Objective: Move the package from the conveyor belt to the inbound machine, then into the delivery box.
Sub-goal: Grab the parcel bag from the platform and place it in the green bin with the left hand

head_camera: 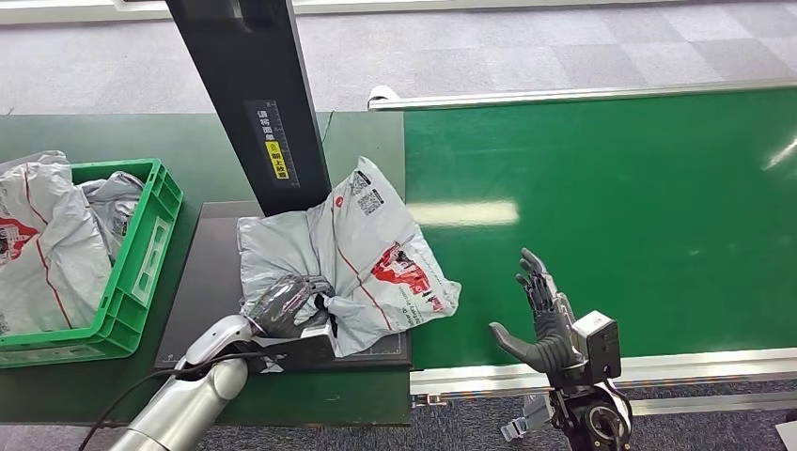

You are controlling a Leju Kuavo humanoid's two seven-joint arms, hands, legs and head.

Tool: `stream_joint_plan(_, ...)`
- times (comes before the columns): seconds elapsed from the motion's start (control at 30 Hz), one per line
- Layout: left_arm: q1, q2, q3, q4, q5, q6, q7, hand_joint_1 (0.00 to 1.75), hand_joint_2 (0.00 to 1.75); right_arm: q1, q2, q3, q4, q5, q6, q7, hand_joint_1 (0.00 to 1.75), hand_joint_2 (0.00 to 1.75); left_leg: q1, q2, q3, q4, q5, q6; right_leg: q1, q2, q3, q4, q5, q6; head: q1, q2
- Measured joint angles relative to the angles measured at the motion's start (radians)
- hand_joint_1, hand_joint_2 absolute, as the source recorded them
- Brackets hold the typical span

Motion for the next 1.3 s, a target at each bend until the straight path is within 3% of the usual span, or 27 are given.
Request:
stream_joint_plan(0.2, -0.006, -0.002, 0.0, 0.005, 0.034, 0.002, -0.017, 1.6, 1.75, -0.002, 0.0, 0.0, 0.0, -0.001, -0.002, 0.003, 0.0, 1.75, 0.0, 0.0, 0.0, 0.0, 0.0, 0.0, 0.0, 0.0, 0.0, 0.0, 0.0, 0.0, 0.0, 0.0)
stream_joint_plan(0.33, -0.006, -0.002, 0.0, 0.004, 0.058, 0.009, -0.033, 1.73, 1.75, -0.002, 0.0, 0.0, 0.0, -0.002, -0.004, 0.003, 0.0, 1.75, 0.0, 0.0, 0.0, 0.0, 0.0, 0.0, 0.0, 0.0, 0.0, 0.0, 0.0, 0.0, 0.0, 0.0)
stream_joint_plan(0.5, 0.022, -0.002, 0.027, -0.064, 0.204, 0.047, -0.121, 1.75, 1.75, 0.003, 0.0, -0.001, -0.001, -0.009, -0.011, 0.003, 0.0, 1.75, 0.0, 0.0, 0.0, 0.0, 0.0, 0.0, 0.0, 0.0, -0.001, 0.0, 0.0, 0.0, 0.0, 0.0)
stream_joint_plan(0.7, 0.089, 0.021, 0.153, -0.346, 0.408, 0.077, -0.158, 1.75, 1.75, 0.039, 0.0, -0.011, -0.022, -0.023, -0.021, 0.002, 0.0, 1.75, 0.0, 0.001, -0.002, 0.0, 0.0, 0.0, 0.0, 0.0, -0.002, 0.0, 0.0, 0.0, 0.0, 0.0)
stream_joint_plan(0.87, 0.118, 0.043, 0.318, -0.472, 0.34, 0.208, -0.138, 1.75, 1.75, 0.077, 0.005, -0.024, -0.054, -0.021, -0.023, -0.005, 0.0, 1.75, 0.0, 0.001, -0.002, 0.0, 0.0, 0.0, 0.001, 0.0, -0.003, 0.0, -0.001, 0.0, 0.0, 0.0)
stream_joint_plan(1.1, 0.03, 0.129, 0.554, -0.349, 0.104, 0.393, -0.021, 1.75, 1.75, 0.089, 0.015, -0.031, -0.082, -0.017, -0.024, -0.005, 0.0, 1.75, 0.001, 0.002, -0.001, -0.001, 0.001, -0.001, 0.001, 0.001, -0.002, 0.0, 0.0, -0.001, 0.0, 0.0)
stream_joint_plan(1.3, -0.08, 0.227, 0.666, -0.133, -0.02, 0.447, 0.015, 1.75, 1.75, 0.086, 0.019, -0.033, -0.085, -0.017, -0.021, -0.005, 0.0, 1.75, 0.001, 0.003, -0.002, -0.001, 0.001, -0.001, 0.001, 0.001, -0.003, 0.001, 0.0, -0.001, 0.0, 0.0)
